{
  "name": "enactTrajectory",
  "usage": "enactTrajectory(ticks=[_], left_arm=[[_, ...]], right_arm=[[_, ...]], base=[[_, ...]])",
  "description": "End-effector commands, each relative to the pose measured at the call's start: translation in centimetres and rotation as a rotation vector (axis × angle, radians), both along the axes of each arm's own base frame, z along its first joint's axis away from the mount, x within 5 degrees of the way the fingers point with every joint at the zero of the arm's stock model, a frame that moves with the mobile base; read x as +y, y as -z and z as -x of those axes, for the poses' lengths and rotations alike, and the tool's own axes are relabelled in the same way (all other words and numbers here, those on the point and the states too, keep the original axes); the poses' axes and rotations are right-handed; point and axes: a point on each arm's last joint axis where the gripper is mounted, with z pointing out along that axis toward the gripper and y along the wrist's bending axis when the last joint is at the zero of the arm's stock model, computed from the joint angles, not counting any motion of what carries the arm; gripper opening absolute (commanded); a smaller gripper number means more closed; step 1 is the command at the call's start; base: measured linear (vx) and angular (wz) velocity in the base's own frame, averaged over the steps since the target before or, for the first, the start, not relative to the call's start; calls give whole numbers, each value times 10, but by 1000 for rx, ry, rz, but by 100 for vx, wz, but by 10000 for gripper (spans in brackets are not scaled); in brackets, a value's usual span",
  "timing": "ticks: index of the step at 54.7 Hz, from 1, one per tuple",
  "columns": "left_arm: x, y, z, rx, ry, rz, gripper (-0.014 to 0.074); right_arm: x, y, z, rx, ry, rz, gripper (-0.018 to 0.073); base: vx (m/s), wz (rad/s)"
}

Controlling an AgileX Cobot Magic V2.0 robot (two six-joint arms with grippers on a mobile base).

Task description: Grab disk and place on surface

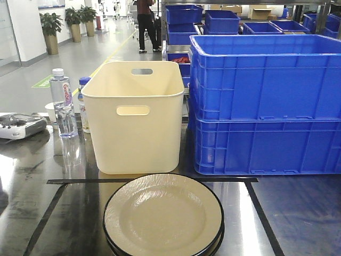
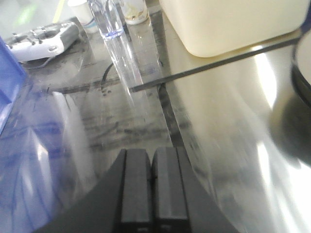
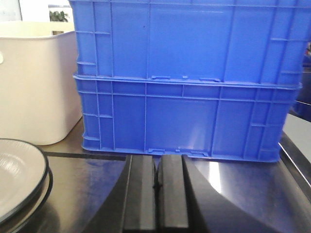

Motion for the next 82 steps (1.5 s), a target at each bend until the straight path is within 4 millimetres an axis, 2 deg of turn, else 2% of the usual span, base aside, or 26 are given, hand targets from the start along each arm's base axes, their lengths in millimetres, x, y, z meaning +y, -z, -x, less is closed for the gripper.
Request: enactTrajectory(ticks=[1,7,16,52,58,65,73,75,78,82], left_arm=[[1,2,29,-187,6,16,-1],[2,17,55,-251,5,22,-1],[3,27,70,-304,5,29,-1],[3,30,72,-279,3,28,-1],[4,32,76,-317,3,11,-1],[4,62,83,-346,1,50,-1],[3,112,85,-406,0,138,-1],[3,119,85,-413,-3,169,-1],[3,121,85,-348,-18,187,-1],[3,122,85,-348,-17,182,-1]], right_arm=[[-1,0,15,-57,-26,11,-12],[-3,4,24,-78,-25,9,-12],[-3,7,23,-64,-28,-14,-12],[-3,8,23,-59,-27,-37,-12],[-3,8,23,-59,-27,-37,-12],[-3,8,23,-59,-27,-37,-12],[-3,8,23,-59,-27,-37,-12],[-3,8,23,-59,-27,-37,-12],[-3,8,23,-59,-27,-37,-12],[-3,8,23,-59,-27,-37,-12]], base=[[0,0],[0,0],[0,0],[0,0],[0,0],[0,0],[0,0],[0,0],[0,0],[0,0]])
